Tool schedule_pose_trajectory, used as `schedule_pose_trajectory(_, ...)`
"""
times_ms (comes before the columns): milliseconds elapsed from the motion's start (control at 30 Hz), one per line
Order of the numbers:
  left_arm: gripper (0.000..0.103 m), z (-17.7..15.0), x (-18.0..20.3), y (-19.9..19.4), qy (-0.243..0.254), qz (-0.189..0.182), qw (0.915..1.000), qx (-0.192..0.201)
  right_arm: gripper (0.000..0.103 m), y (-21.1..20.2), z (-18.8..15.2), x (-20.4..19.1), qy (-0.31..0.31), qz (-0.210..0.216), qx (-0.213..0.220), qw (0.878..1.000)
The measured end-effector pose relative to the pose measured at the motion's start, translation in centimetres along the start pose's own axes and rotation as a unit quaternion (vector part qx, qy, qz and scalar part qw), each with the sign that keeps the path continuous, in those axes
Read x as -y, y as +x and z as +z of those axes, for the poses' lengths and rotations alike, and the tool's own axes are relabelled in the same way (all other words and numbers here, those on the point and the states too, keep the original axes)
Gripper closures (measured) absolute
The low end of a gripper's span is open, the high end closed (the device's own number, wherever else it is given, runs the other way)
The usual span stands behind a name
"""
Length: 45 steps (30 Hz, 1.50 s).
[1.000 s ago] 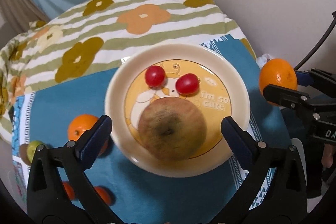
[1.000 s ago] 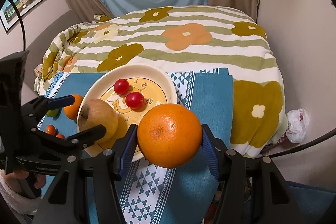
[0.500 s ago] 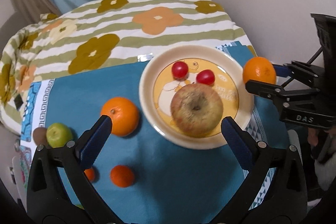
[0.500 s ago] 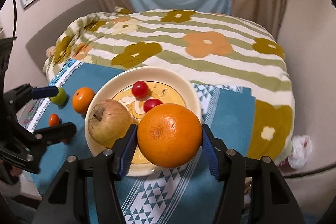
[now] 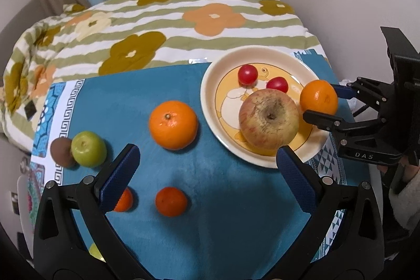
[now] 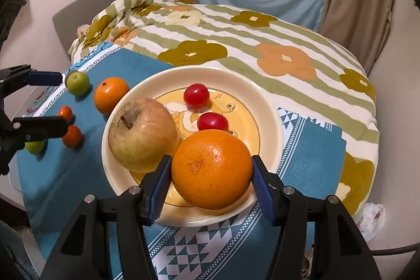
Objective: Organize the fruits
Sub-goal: 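Lower the apple into the bowl and open the left tool while the right tool lowers the orange, then withdraw both tools from the bowl back over the table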
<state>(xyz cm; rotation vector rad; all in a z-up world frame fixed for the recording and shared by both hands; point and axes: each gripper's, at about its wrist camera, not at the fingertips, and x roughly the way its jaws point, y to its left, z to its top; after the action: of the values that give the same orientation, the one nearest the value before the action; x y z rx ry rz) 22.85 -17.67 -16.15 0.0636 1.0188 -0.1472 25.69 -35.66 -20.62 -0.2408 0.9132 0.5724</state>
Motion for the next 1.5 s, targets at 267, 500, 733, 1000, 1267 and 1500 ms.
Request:
schedule_pose_trajectory(267,0.000,-0.6,-0.3,-0.9,-0.007,0.006,0.9999,0.004,0.000,-1.2,-0.5,0.4,0.027,0.010,0.031,0.999)
schedule_pose_trajectory(500,0.000,-1.2,-0.3,-2.9,-0.009,0.014,0.9997,0.020,0.000,-2.8,-1.0,0.0,0.040,0.003,0.033,0.999)
schedule_pose_trajectory(733,0.000,-1.4,-0.5,-6.2,-0.011,0.023,0.9985,0.048,0.000,-5.9,-1.3,-0.3,0.061,-0.002,0.049,0.997)
schedule_pose_trajectory(1000,0.000,-2.1,-2.5,-11.3,-0.030,0.036,0.9957,0.080,0.000,-9.7,-0.3,-2.2,0.067,-0.012,0.055,0.996)
schedule_pose_trajectory(1267,0.000,-5.0,-7.8,-15.6,-0.053,0.060,0.9926,0.091,0.000,-12.2,0.4,-7.5,0.077,-0.003,0.049,0.996)
schedule_pose_trajectory(1500,0.000,-8.3,-12.5,-17.7,-0.044,0.067,0.9926,0.091,0.000,-12.1,0.8,-13.5,0.090,-0.009,0.044,0.995)
